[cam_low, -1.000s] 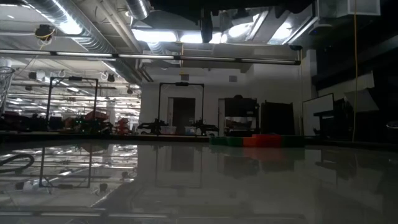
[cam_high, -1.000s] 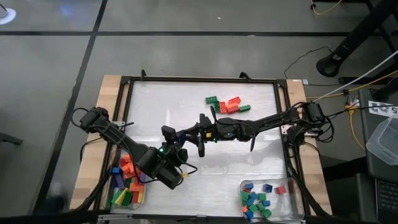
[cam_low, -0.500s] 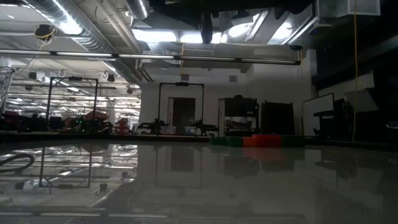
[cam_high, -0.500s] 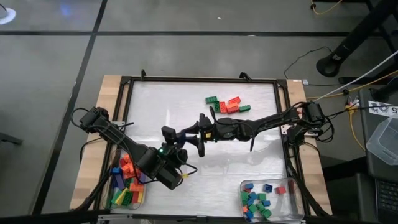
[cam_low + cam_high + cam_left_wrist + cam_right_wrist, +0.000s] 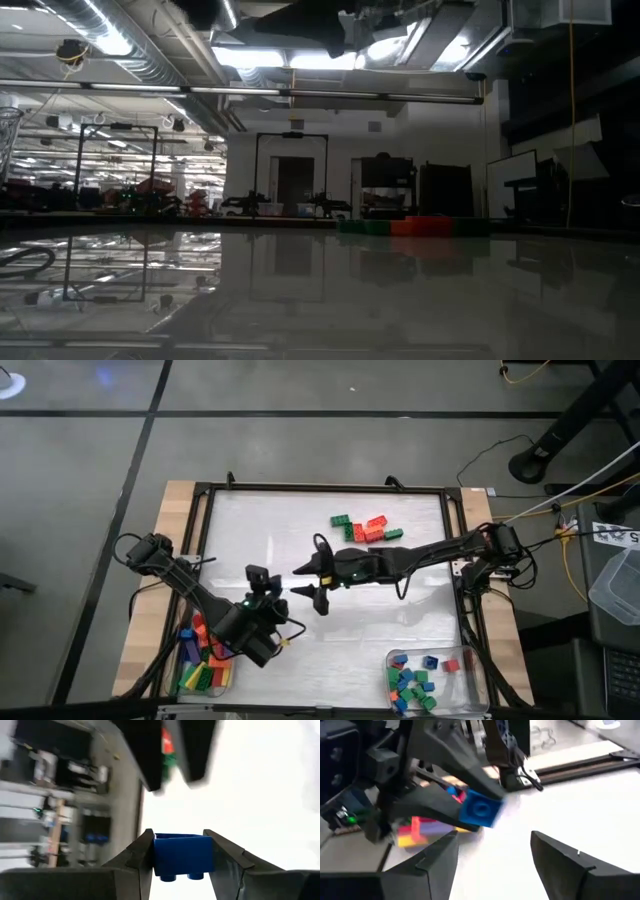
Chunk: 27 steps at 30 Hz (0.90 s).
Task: Sort blocks by size
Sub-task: Put the small blue game piece into the right transparent bin
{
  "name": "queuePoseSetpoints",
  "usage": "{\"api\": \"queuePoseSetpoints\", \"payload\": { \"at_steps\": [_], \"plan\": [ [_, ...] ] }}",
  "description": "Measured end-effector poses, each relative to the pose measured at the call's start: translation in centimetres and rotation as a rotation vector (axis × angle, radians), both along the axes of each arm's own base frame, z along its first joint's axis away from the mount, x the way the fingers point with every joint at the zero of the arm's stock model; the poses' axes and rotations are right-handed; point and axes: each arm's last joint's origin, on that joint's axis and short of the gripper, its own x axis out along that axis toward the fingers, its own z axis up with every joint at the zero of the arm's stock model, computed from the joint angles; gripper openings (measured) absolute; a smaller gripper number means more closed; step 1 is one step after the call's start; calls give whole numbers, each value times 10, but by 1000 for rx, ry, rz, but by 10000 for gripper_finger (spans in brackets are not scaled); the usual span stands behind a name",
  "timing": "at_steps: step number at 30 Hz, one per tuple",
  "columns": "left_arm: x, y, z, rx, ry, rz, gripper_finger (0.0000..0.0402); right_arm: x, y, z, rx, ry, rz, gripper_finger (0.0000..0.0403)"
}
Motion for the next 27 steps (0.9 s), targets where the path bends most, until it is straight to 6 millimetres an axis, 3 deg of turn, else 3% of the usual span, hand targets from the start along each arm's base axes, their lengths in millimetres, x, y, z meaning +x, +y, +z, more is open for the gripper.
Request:
{"api": "queuePoseSetpoints", "payload": {
  "at_steps": [6,13,19,27],
  "plan": [
    [-16,-15,-6,-259,150,62,133,-3,-1,13,-110,160,30,237],
    [-39,-39,-12,-664,357,268,133,-21,-3,14,-213,472,83,237],
    [-57,-57,-12,-750,327,394,139,-38,-5,6,-208,689,77,237],
    [-65,-65,-12,-780,247,501,204,-52,-7,0,-171,844,34,237]
  ]
}}
